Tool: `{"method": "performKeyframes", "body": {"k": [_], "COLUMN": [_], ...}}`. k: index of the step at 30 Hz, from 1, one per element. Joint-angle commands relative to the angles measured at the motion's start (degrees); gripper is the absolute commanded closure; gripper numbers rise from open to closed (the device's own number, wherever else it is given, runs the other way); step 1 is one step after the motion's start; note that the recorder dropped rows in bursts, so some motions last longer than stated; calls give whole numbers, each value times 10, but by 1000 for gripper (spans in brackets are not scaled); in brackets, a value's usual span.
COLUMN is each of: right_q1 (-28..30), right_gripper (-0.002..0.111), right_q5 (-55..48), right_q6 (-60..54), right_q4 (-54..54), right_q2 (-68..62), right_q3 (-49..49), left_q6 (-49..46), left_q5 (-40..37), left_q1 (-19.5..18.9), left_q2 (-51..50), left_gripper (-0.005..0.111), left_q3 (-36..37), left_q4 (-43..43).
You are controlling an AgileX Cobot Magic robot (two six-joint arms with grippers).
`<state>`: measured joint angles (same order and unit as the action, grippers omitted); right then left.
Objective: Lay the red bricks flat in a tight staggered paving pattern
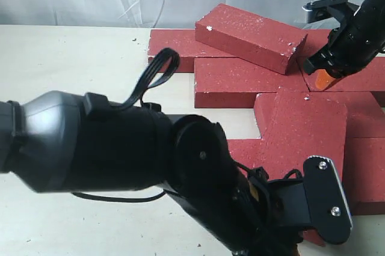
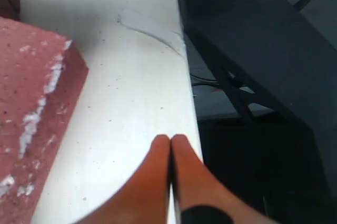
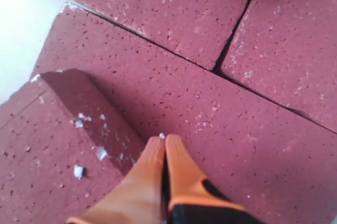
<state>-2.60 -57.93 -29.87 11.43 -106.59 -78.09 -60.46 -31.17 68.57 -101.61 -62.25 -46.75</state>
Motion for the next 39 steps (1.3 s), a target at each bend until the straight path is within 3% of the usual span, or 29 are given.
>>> {"method": "performKeyframes", "body": {"k": [1,15,21,29,34,39], "right_q1": [3,1,1,0,-8,-8], "right_gripper": [109,109,109,109,109,109], "right_q5": [29,-56,-62,-75,-66,-65], "right_q6": [-2,-11,-11,-14,-16,-16], "right_q4": [-6,57,71,97,101,115], "right_q2": [-17,1,16,18,25,30], "right_q3": [1,1,1,1,1,1], "left_q6": [0,3,4,4,4,4], "left_q5": [29,116,116,124,82,20], "left_q1": [3,-10,-33,-36,-74,-137], "left_q2": [-27,-40,-22,3,27,46], "left_gripper": [107,107,107,107,107,107], "left_q3": [-5,-9,-9,-12,-12,-12], "left_q4": [-16,-13,-11,5,6,14]}}
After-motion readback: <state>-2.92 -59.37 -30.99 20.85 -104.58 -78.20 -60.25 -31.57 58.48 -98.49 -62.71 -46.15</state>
